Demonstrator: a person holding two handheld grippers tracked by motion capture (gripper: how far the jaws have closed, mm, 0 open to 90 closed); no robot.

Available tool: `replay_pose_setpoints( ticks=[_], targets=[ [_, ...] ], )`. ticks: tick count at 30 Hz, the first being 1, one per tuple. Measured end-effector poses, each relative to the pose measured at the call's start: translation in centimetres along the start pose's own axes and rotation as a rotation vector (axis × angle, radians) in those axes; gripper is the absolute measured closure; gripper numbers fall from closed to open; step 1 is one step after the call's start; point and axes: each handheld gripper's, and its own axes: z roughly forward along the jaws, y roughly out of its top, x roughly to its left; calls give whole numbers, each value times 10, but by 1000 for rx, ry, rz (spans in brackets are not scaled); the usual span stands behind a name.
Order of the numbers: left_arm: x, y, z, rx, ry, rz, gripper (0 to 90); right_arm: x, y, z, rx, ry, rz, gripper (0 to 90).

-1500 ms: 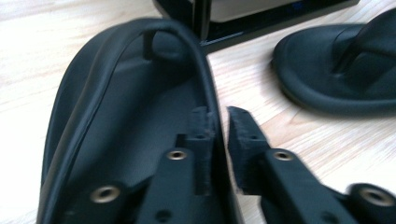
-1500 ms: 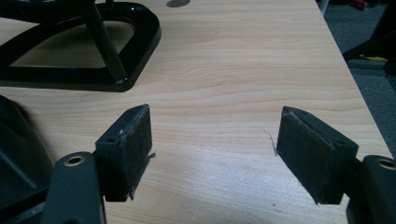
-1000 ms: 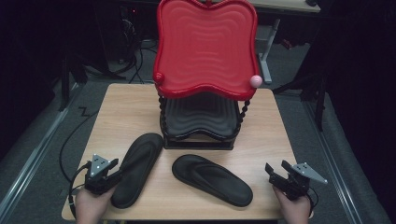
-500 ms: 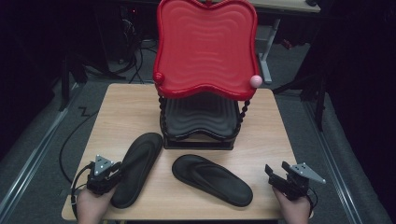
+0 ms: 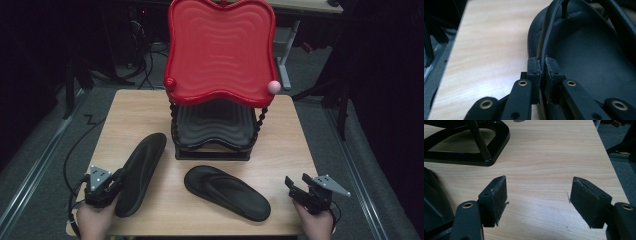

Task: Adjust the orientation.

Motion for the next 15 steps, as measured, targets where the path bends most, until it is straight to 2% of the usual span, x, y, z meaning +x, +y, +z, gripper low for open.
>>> replay_pose_setpoints(
  ticks=[2,4,5,6,9,10,11,12,13,15],
  targets=[
    [-1,4,-12,-78,6,-5,835,1,0,-1,-5,7,-7,294],
    [-2,7,-17,-120,11,-11,836,1,0,-1,-10,6,-8,292],
    [-2,7,-17,-120,11,-11,836,1,0,-1,-10,6,-8,292],
    [-4,10,-23,-165,18,-15,836,2,1,-1,-11,6,-7,288],
    [-6,13,-33,-230,26,-28,837,2,0,-1,-5,5,-12,282],
    [-6,13,-33,-230,26,-28,837,2,0,-1,-5,5,-12,282],
    [-7,14,-37,-262,31,-29,837,2,0,0,-2,4,-8,282],
    [-7,14,-37,-262,31,-29,837,2,0,0,-2,4,-8,282],
    [-8,15,-41,-292,32,-34,837,2,0,0,-2,4,-7,283],
    [-9,16,-44,-316,31,-37,838,2,-1,0,-2,5,-4,283]
  ],
)
